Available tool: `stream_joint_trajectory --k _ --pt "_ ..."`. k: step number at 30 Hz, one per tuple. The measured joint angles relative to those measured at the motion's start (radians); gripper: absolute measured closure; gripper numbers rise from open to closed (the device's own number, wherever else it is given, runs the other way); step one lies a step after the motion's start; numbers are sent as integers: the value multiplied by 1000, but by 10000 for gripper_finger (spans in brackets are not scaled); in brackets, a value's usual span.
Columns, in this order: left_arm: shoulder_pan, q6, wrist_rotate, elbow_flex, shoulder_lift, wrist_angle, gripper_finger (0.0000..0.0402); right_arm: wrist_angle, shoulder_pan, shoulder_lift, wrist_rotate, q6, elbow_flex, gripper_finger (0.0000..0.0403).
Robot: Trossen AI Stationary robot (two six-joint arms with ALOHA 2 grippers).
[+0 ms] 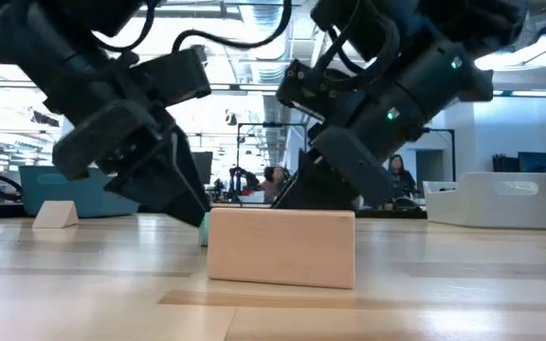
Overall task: Sort & place blocks by color
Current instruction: Put the light blue block into the transparent bin
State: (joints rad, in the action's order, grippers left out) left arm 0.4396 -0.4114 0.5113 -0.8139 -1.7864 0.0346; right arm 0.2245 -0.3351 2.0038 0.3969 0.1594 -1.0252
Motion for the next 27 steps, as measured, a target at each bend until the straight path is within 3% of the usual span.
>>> stream_joint_trajectory --k 9,16,22,27 --pt "18 -16 69 0 59 -64 217 -79 4 -84 32 16 -1 92" --pt "68 -57 252 0 174 -228 217 -290 6 -141 152 53 0 92" --pt "120 -142 403 0 238 -342 217 -79 -12 -144 84 80 0 92" --pt "123 -151 427 0 237 -373 217 145 -8 -74 -33 57 -2 92"
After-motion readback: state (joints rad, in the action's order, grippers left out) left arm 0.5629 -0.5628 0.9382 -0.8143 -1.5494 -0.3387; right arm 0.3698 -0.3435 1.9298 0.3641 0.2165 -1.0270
